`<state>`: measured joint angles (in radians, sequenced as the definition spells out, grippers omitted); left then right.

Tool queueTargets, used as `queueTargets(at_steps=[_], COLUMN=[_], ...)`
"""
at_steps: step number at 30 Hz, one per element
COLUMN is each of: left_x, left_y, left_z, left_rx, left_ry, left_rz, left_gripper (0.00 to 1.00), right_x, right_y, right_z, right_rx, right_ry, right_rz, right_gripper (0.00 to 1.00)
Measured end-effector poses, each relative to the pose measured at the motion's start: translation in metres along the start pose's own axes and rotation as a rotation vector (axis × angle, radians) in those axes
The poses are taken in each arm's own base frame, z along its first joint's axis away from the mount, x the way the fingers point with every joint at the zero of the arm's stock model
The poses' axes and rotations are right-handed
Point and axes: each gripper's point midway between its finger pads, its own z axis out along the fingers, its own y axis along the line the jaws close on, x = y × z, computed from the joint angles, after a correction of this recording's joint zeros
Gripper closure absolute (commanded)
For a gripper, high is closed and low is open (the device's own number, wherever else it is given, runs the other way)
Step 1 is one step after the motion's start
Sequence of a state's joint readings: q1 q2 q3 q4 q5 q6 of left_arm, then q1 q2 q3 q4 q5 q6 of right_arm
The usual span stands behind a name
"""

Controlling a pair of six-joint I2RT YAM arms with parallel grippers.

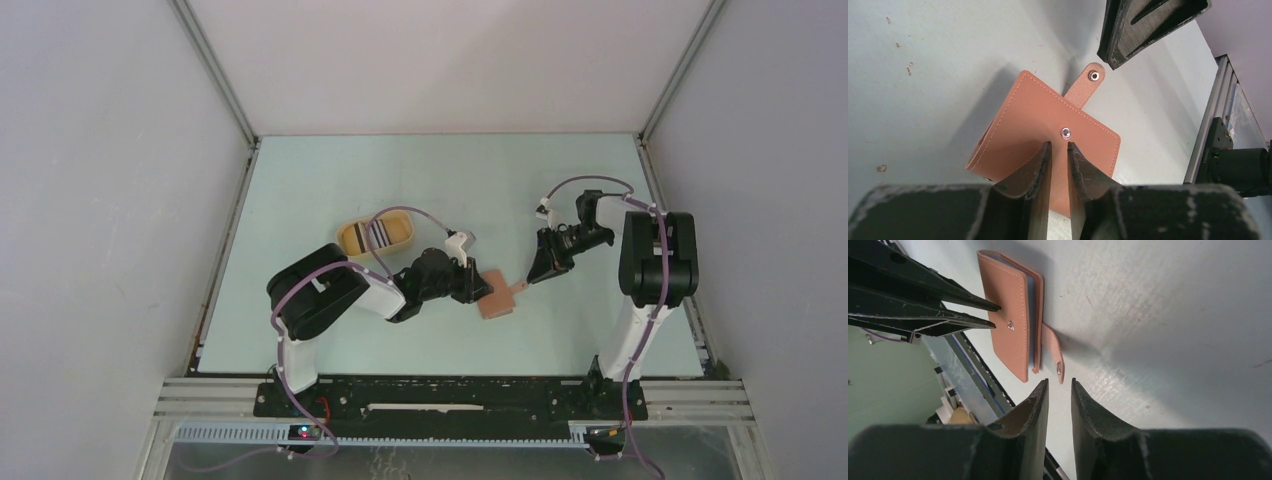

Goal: Put the credit cards into the card holder
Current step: Close the card holder at the center of the board.

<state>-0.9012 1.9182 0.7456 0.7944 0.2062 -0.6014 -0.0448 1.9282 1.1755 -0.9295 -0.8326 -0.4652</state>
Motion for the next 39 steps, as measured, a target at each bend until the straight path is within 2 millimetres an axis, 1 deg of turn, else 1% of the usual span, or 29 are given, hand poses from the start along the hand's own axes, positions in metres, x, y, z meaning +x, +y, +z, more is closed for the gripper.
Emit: queueTargets(at_steps=[5, 12, 17, 27, 31, 35, 37, 39], left_x=[0.0, 0.0001, 0.0002, 0.0002, 0.0002, 0.0003, 0.0004, 0.0003], left_y=[0.0, -0.0001, -0.0001, -0.0001, -0.0001, -0.0003, -0.0004, -0.0006], left_z=[0.0, 0.0, 0.0, 0.0, 0.0, 0.0, 0.0, 0.0], left_rx=[0.0, 0.0, 0.0, 0.0, 0.0, 0.001, 0.001, 0.001], left_ry=[0.0, 0.0, 0.001, 0.001, 0.001, 0.001, 0.001, 0.001], left_rz=[0.0, 0.0, 0.0, 0.0, 0.0, 0.001, 0.001, 0.0], left_gripper=[0.77, 0.77, 0.77, 0.77, 0.76, 0.75, 0.74, 0.71], right_x=[0.0035, 0.0055, 0.0073, 0.0095, 0.0088, 0.0068, 0.0057, 0.0056], right_y=[0.0037, 0.0038, 0.0037, 0.0033, 0.004, 0.0045, 0.0045, 0.0045], right_z=[0.0024, 0.0056, 0.0071, 0.0095, 0.0092, 0.0086, 0.0083, 0.0083], right_rx=[-0.033, -0.057, -0.066, -0.079, -0.082, -0.083, -0.082, -0.082], right_ry=[0.015, 0.028, 0.037, 0.047, 0.045, 0.041, 0.039, 0.038], right_rz=[0.028, 0.055, 0.067, 0.083, 0.083, 0.081, 0.078, 0.079], right_gripper=[0.69, 0.69, 0.72, 0.84, 0.9, 0.99, 1.0, 1.0])
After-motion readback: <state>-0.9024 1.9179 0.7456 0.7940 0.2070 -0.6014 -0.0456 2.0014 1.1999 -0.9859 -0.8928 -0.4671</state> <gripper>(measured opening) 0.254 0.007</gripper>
